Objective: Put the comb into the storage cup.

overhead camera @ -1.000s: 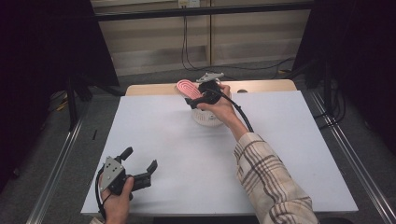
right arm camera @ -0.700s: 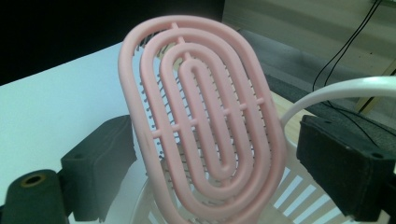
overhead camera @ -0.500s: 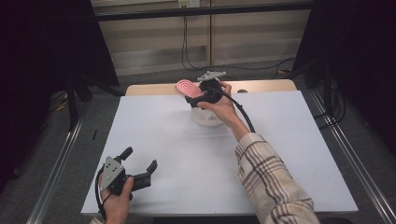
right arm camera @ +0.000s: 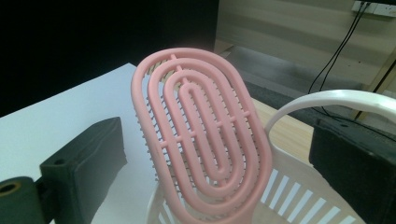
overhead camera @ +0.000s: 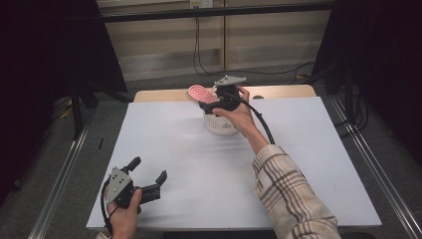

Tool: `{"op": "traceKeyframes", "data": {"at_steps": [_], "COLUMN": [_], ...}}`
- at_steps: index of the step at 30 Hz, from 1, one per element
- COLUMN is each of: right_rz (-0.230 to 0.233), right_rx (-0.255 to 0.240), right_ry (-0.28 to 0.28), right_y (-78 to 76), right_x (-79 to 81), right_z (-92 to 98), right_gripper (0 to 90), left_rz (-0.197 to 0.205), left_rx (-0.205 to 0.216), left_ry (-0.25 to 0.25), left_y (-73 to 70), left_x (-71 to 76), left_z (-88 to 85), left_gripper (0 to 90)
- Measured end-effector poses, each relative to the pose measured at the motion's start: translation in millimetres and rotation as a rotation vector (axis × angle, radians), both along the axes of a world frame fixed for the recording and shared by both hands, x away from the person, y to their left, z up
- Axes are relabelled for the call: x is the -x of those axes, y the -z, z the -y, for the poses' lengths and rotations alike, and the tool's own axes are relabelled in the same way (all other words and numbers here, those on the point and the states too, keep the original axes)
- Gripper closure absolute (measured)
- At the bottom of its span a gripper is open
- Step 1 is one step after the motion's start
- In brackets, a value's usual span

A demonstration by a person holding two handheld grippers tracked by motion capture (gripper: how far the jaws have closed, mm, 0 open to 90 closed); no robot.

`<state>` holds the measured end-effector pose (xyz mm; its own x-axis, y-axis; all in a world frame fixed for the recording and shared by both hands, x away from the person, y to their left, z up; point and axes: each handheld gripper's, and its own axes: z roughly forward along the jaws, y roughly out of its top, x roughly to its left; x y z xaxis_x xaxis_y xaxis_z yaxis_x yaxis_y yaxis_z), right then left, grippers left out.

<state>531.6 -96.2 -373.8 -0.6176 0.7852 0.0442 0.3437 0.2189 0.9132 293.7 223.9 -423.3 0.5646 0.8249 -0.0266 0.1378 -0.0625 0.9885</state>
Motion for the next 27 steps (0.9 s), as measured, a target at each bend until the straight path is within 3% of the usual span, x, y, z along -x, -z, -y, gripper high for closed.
{"op": "traceKeyframes", "data": {"at_steps": [22,24,27], "right_rz": [0.061,0.074,0.086], "right_rx": [-0.01,0.019,0.021], "right_ry": [0.039,0.047,0.048], "right_y": [-7.7,-7.9,-7.9], "right_x": [18.2,20.1,22.4], "right_z": [12.6,13.0,14.1], "right_gripper": [1.3,1.4,1.5], "left_rz": [-0.001,-0.001,-0.005], "left_rx": [0.011,0.01,0.009], "left_ry": [-0.008,-0.015,-0.02], "left_y": [0.7,0.8,1.1], "left_x": [-0.5,-0.6,-1.0], "left_z": [1.0,0.2,-1.1], "left_gripper": [1.7,1.7,1.7]}}
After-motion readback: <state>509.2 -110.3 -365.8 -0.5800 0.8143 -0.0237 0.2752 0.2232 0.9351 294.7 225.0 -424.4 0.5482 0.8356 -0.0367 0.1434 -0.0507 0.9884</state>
